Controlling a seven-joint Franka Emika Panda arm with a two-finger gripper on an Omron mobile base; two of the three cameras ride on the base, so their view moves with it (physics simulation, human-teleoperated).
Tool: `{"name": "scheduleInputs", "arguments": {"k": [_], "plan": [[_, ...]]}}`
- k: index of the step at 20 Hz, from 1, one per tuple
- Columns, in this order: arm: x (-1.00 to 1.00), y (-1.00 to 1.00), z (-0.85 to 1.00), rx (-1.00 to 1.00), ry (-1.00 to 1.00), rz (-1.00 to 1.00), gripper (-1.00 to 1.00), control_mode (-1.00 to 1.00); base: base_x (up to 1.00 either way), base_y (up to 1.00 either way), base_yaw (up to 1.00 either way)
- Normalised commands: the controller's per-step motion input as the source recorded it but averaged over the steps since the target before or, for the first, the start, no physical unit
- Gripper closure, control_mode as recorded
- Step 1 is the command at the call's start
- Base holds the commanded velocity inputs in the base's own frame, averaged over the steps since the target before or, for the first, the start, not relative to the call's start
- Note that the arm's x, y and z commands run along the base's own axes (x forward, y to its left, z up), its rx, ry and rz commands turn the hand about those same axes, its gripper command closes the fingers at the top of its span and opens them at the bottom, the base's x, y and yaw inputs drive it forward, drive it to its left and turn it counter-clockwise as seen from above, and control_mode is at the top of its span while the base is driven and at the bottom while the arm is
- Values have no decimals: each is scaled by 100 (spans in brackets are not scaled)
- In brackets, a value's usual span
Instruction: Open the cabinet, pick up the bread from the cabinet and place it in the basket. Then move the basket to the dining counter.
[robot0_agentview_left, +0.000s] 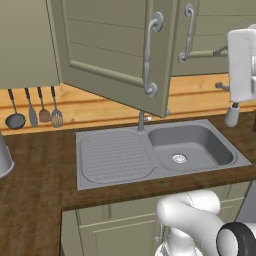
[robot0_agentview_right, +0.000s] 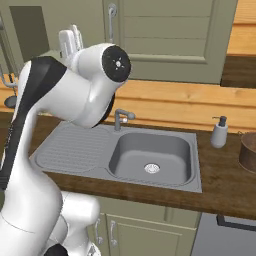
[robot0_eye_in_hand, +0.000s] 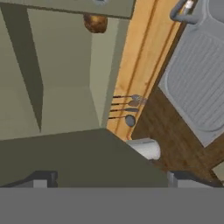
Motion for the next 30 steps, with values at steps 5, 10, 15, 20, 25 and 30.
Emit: {"name": "scheduleInputs", "arguments": {"k": [5,10,15,20,25,30], "plan": [[80,11,-33,25,23,9,-100,-100,0,0,0],[38,40,-1,1,8,15,-100,-100,0,0,0],[26,76,0,0,6,15,-100,-100,0,0,0],[27,70,0,0,7,13,-100,-100,0,0,0],[18,64,-3,0,14,13,-100,-100,0,0,0],[-11,59,0,4,8,12,-100,-100,0,0,0]]}}
